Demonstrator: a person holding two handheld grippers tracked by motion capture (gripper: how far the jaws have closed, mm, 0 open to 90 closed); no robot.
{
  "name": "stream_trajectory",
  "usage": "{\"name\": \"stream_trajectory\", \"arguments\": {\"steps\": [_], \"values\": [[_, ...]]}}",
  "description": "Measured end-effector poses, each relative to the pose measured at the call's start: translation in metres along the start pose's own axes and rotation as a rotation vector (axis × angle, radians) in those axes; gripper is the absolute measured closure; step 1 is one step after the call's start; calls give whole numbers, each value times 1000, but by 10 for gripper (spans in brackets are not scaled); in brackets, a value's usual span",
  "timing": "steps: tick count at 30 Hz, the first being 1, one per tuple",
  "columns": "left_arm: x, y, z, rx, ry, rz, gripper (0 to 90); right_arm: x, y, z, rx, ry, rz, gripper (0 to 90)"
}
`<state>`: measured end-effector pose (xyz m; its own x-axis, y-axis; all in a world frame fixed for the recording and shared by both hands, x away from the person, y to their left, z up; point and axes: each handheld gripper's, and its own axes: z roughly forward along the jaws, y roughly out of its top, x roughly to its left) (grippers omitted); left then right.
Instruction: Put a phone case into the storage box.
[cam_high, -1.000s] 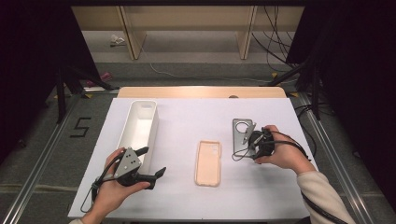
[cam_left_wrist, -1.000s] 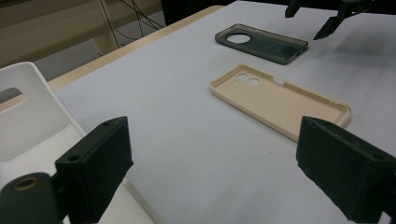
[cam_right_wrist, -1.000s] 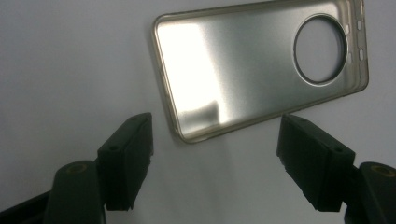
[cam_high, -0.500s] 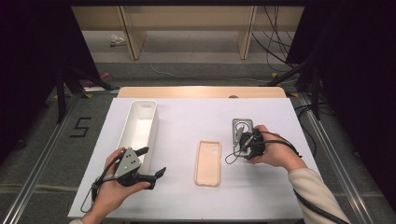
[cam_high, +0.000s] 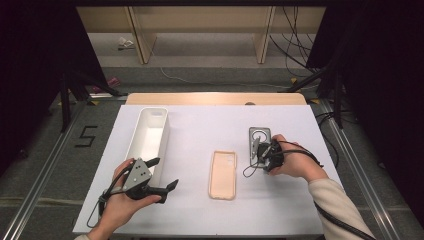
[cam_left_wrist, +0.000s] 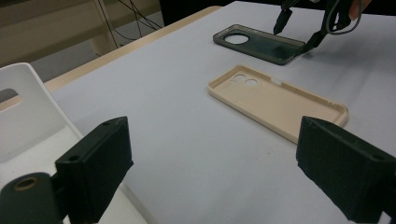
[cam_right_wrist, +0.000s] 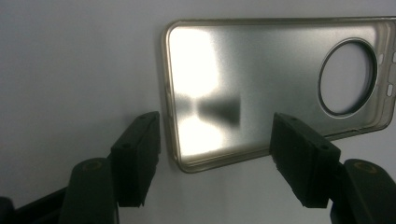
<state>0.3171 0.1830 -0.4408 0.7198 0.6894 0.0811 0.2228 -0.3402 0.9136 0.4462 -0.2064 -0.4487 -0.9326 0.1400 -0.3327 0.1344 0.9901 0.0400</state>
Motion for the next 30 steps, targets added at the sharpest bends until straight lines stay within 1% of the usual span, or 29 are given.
{"name": "stream_trajectory", "arguments": {"steps": [1,5,10,15,18,19,21,24,26,30], "values": [[0,0,0,0,-1,0,102,0,0,1,-3,7,0,357],[0,0,0,0,-1,1,102,-1,0,1,3,7,-5,379],[0,0,0,0,-1,4,102,0,-1,4,11,26,-18,422],[-1,0,0,-2,-2,4,103,0,-1,5,3,42,-27,460],[-1,0,0,-3,-1,6,104,0,-1,5,9,45,-38,478],[-1,0,0,-2,-1,6,104,0,-1,5,3,49,-44,490],[-1,0,0,-2,-1,6,104,0,0,5,8,57,-48,508],[-1,1,0,-2,-1,6,104,1,1,5,13,72,-63,573],[-1,0,0,-2,-1,6,105,2,1,5,13,79,-76,598],[-1,1,0,-3,-2,4,106,1,2,4,20,89,-80,612]]}}
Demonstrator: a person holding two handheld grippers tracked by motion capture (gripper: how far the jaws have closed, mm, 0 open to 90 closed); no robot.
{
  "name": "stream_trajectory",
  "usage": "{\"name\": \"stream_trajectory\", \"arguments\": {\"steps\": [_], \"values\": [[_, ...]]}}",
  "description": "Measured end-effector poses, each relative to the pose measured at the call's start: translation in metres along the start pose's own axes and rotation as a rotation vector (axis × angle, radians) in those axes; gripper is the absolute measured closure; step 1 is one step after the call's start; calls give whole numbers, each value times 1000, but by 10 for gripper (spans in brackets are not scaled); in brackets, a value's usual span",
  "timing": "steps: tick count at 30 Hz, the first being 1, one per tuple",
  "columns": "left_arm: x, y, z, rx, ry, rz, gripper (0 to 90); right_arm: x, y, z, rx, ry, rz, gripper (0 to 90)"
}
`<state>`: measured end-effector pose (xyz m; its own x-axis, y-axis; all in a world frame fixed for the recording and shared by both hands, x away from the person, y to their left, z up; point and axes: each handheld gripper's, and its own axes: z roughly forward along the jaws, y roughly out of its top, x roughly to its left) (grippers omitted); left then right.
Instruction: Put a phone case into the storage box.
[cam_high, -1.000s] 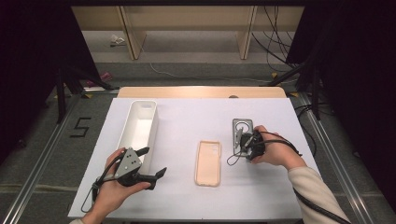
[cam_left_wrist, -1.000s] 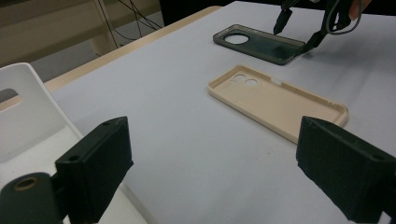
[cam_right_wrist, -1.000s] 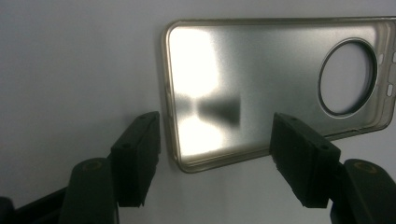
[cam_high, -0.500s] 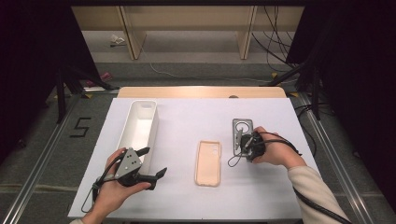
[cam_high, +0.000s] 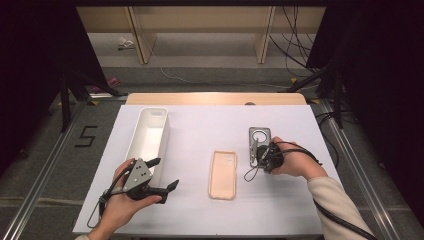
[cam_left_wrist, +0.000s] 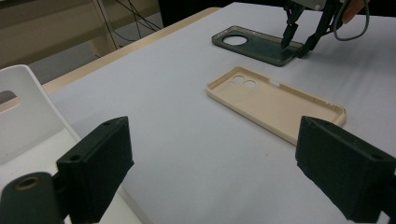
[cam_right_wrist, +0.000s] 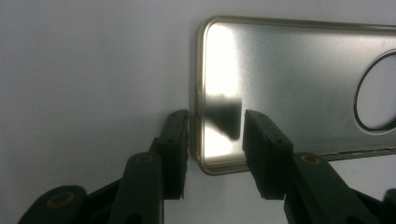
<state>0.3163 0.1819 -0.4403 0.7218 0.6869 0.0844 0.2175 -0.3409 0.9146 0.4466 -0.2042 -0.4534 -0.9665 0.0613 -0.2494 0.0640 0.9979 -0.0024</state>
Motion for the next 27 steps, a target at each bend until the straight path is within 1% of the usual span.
{"name": "stream_trajectory", "arguments": {"steps": [6,10,15,19,22,27], "values": [[0,0,0,0,-1,1,108,-1,1,0,4,-10,1,579],[0,0,0,0,0,2,109,-1,1,0,-1,-13,3,578],[0,0,0,0,-1,0,109,-1,2,0,7,-11,0,580],[0,0,0,0,0,1,109,-1,2,0,6,-3,-2,614],[0,0,0,0,-1,1,109,0,3,1,1,9,-9,662],[0,0,0,0,-6,2,109,1,4,0,11,20,-24,714]]}}
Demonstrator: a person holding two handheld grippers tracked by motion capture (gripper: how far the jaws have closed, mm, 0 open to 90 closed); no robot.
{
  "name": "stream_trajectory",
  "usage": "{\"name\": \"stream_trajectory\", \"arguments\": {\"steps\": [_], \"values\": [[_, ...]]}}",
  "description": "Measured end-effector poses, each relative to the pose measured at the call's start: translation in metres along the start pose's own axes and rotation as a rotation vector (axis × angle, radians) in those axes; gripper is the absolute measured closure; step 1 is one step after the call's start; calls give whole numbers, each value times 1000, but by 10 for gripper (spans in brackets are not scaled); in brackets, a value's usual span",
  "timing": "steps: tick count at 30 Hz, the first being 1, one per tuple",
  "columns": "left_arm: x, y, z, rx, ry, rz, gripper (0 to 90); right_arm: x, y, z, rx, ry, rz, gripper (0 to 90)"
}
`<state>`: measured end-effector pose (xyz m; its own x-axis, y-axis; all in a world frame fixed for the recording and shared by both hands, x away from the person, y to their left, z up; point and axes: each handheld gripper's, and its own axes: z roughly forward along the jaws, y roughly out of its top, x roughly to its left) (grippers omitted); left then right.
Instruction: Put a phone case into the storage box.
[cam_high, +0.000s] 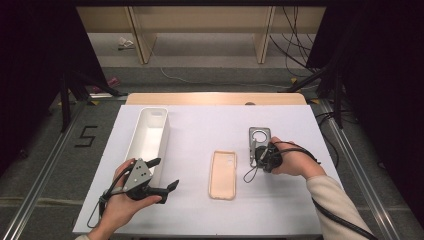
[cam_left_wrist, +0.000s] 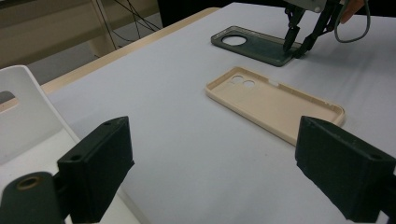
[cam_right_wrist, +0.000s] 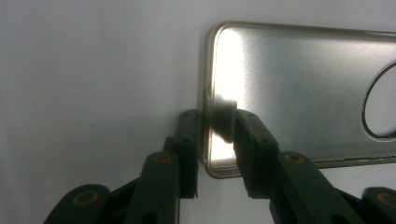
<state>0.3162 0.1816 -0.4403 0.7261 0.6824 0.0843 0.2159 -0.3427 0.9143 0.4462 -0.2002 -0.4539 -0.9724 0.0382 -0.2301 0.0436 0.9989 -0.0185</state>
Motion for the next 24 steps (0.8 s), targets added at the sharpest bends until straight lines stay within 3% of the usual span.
{"name": "stream_trajectory", "arguments": {"steps": [4,24], "values": [[0,0,0,0,1,0,109,1,1,0,8,15,-5,777],[0,0,0,-1,-2,0,109,1,2,0,11,27,14,853]]}}
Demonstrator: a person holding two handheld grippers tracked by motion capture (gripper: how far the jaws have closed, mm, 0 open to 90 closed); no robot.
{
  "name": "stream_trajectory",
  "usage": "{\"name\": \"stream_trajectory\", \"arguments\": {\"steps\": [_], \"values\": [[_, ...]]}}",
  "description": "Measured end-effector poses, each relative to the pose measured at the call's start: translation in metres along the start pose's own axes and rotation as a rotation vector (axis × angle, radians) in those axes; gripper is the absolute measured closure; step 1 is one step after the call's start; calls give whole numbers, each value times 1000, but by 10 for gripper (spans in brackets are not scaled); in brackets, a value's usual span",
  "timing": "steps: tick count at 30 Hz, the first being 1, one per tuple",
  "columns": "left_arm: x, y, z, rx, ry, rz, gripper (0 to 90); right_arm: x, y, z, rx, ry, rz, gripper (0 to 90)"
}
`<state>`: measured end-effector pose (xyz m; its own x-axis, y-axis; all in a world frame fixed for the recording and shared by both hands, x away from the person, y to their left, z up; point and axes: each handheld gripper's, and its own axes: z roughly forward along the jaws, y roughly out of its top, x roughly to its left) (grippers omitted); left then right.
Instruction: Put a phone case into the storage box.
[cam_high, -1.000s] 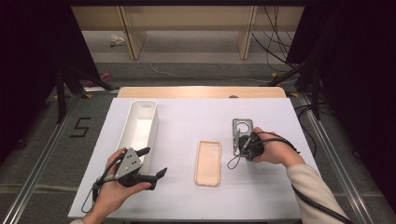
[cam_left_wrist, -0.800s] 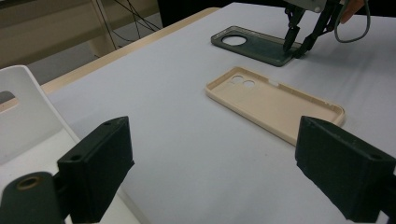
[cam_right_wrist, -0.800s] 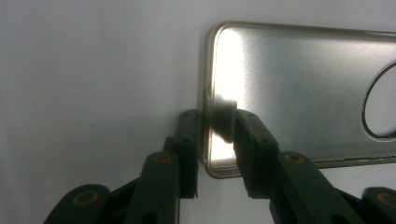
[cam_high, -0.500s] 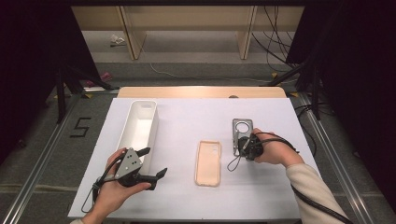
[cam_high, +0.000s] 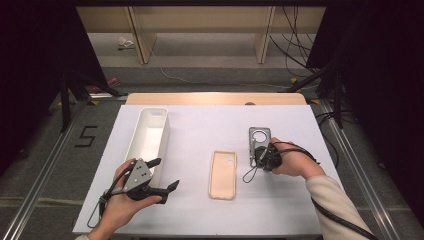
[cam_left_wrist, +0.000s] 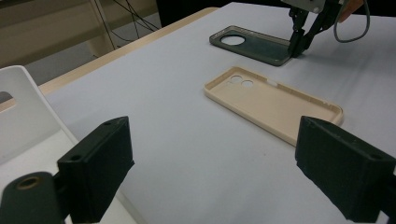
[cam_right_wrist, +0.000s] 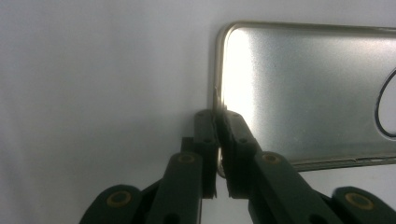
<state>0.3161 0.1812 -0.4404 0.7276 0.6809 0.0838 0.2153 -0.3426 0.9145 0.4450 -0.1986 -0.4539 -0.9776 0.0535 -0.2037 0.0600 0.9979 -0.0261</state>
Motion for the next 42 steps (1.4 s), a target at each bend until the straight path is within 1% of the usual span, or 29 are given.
{"name": "stream_trajectory", "arguments": {"steps": [13,23,34,42], "values": [[0,0,0,0,0,0,110,0,0,0,-4,0,15,866],[0,0,0,0,0,-1,111,1,0,-1,-4,-2,18,871],[0,0,0,-4,3,-3,112,1,-5,-9,-43,-14,47,875],[0,1,-1,-6,3,-4,113,1,-9,-17,-103,-28,79,882]]}}
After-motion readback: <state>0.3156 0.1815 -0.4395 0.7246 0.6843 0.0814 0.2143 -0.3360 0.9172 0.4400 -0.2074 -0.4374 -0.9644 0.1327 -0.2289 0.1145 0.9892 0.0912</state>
